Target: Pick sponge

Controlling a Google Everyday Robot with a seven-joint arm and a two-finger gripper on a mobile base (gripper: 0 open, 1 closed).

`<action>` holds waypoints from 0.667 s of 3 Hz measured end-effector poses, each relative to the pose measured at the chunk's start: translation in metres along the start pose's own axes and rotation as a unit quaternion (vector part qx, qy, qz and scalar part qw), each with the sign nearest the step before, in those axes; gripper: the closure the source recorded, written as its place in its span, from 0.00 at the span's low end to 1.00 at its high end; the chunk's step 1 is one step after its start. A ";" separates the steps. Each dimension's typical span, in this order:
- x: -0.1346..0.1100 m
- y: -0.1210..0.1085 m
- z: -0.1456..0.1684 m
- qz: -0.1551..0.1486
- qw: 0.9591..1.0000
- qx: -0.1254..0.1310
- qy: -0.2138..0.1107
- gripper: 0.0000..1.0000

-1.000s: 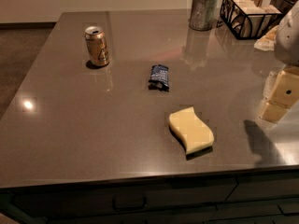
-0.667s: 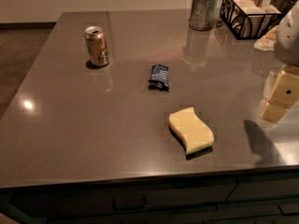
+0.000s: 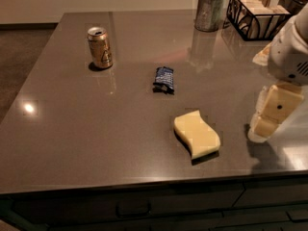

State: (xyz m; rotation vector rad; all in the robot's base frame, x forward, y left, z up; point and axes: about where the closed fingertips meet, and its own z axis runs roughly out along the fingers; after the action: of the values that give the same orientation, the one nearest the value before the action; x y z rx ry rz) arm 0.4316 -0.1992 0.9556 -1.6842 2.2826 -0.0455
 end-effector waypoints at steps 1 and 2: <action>-0.012 0.017 0.033 -0.002 1.000 -0.026 -0.008 0.00; -0.024 0.030 0.066 -0.009 0.999 -0.047 -0.011 0.00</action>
Offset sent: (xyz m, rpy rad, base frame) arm -0.0024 0.0644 -0.1070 0.0587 0.1350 0.0724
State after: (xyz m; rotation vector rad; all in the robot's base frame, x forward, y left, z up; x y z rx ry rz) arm 0.4275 -0.1577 0.8914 -1.7425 2.2866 0.0783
